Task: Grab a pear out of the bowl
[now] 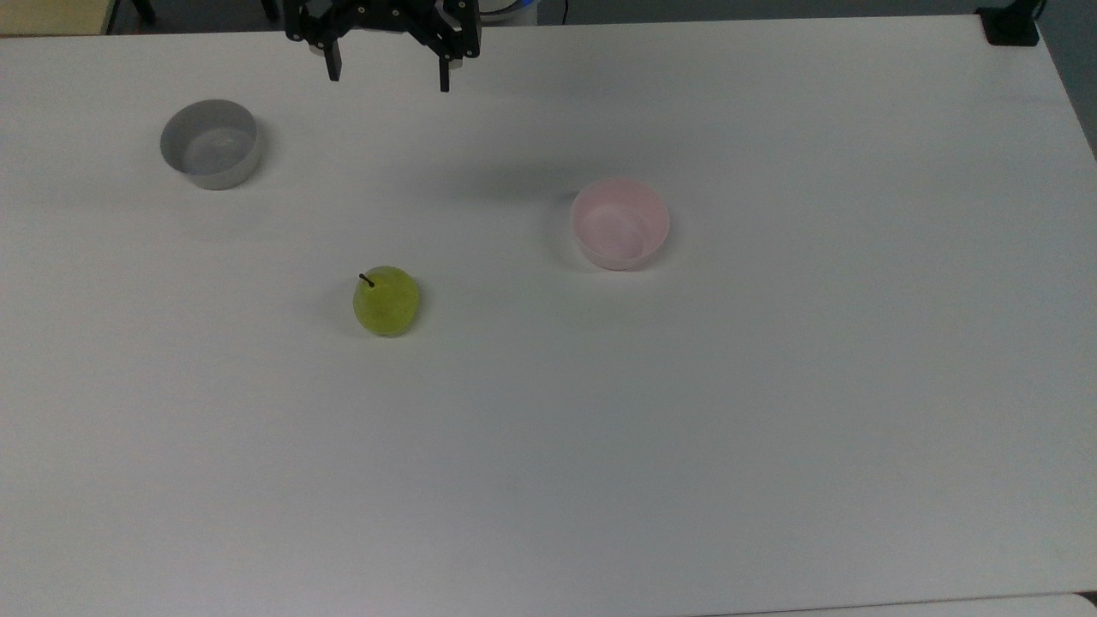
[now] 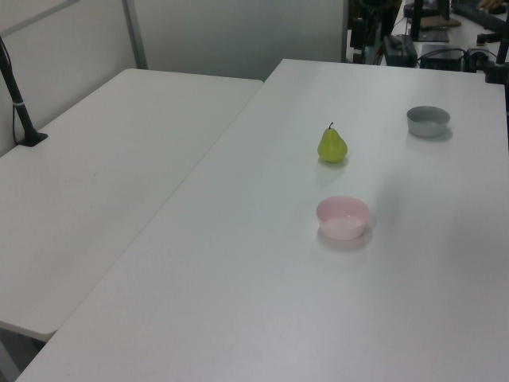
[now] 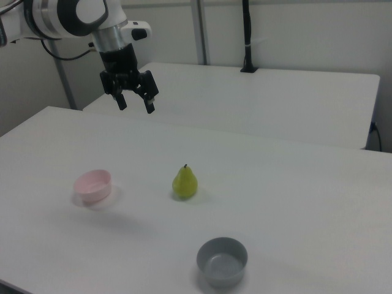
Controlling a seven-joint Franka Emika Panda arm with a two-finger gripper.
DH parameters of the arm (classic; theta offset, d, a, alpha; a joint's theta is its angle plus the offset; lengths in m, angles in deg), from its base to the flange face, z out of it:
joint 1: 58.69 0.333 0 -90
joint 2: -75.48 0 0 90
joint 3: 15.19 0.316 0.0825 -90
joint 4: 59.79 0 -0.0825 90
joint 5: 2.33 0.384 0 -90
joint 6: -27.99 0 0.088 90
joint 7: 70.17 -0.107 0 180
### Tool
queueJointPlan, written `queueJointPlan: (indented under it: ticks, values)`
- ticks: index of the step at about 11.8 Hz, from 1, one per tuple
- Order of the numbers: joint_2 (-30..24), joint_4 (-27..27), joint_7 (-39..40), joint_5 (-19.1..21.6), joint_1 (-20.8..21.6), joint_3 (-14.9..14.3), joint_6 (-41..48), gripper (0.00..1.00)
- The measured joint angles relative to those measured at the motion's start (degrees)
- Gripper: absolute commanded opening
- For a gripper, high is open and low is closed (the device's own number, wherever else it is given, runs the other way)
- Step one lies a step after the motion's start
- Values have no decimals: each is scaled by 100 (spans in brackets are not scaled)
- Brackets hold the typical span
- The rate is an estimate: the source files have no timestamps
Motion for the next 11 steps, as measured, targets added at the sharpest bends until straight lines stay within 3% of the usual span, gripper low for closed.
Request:
queueJointPlan:
  ticks: [11]
  values:
    - [-112,47,-152,288,-12,-11,331,100]
